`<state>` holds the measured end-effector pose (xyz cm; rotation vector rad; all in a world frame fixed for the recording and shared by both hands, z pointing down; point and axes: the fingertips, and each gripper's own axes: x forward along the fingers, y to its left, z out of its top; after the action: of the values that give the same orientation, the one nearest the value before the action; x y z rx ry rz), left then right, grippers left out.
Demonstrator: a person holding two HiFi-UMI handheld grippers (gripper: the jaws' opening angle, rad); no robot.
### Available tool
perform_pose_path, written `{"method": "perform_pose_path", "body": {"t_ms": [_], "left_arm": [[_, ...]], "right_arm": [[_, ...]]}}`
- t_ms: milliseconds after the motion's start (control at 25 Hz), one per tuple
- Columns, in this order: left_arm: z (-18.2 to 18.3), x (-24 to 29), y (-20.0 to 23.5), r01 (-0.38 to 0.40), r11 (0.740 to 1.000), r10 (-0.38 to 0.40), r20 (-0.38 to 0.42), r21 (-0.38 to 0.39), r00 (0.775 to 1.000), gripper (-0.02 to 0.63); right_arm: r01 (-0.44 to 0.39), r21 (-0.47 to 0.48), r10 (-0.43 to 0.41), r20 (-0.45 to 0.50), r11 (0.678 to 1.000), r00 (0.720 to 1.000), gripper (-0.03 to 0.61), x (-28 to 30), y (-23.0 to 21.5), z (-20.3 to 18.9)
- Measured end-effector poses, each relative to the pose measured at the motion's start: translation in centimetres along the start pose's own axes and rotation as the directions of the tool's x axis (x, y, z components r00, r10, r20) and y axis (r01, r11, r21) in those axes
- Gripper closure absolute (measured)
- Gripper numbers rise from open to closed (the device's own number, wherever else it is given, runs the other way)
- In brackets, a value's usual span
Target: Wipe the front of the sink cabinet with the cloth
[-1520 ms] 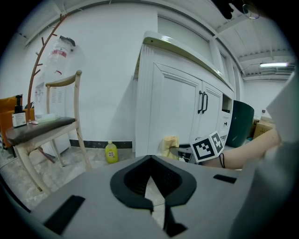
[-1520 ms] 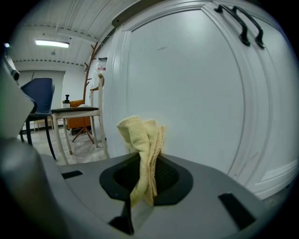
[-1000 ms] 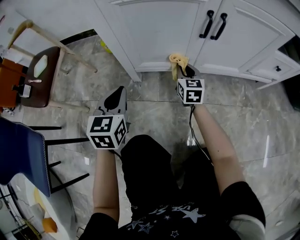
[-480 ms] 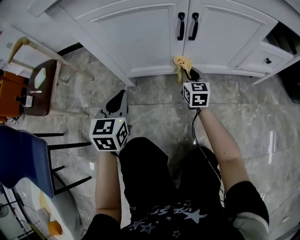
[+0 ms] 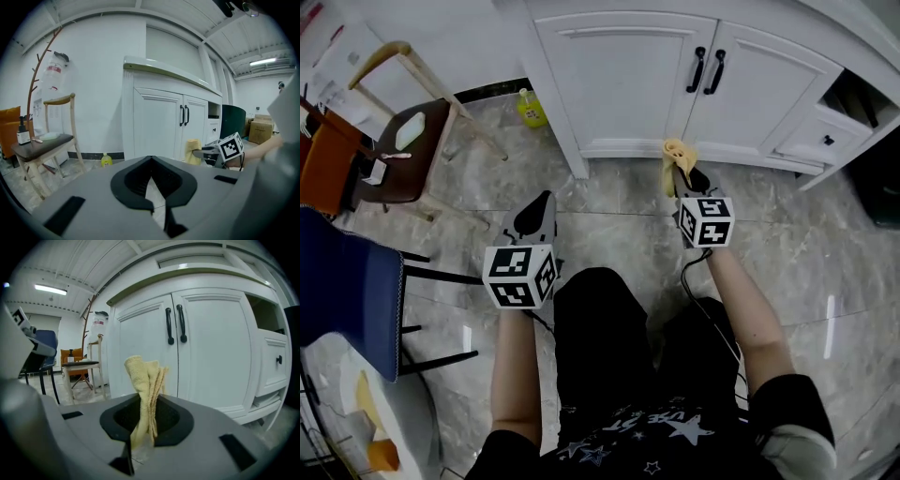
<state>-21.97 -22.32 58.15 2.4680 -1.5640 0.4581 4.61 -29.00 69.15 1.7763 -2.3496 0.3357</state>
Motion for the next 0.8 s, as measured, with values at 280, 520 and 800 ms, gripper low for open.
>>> {"method": "perform_pose_path", "body": {"t_ms": [280,520,800], "left_arm": [[-2.0,-3.1,1.4,0.028,1.000,-0.028,-0.010,-0.005,1.000,0.598],[-1.0,-6.8,1.5,0.037,0.995,-0.050,-0.148,-0.090,0.988,0.598],[7.9,-11.8,3.8,-0.005,0.989,-0.021,-0.172,-0.147,0.985,0.598]], "right_arm": [[-0.009,-0.071,0.010,0.015,0.997,1.000,0.514,-3.4,1.6,2.2],[-0.029,-0.095,0.025,-0.043,0.995,0.999,0.514,-5.2,1.9,8.2],[-0.089,-0.081,0.083,-0.081,0.993,0.993,0.514,-9.9,6.6,19.8]]}}
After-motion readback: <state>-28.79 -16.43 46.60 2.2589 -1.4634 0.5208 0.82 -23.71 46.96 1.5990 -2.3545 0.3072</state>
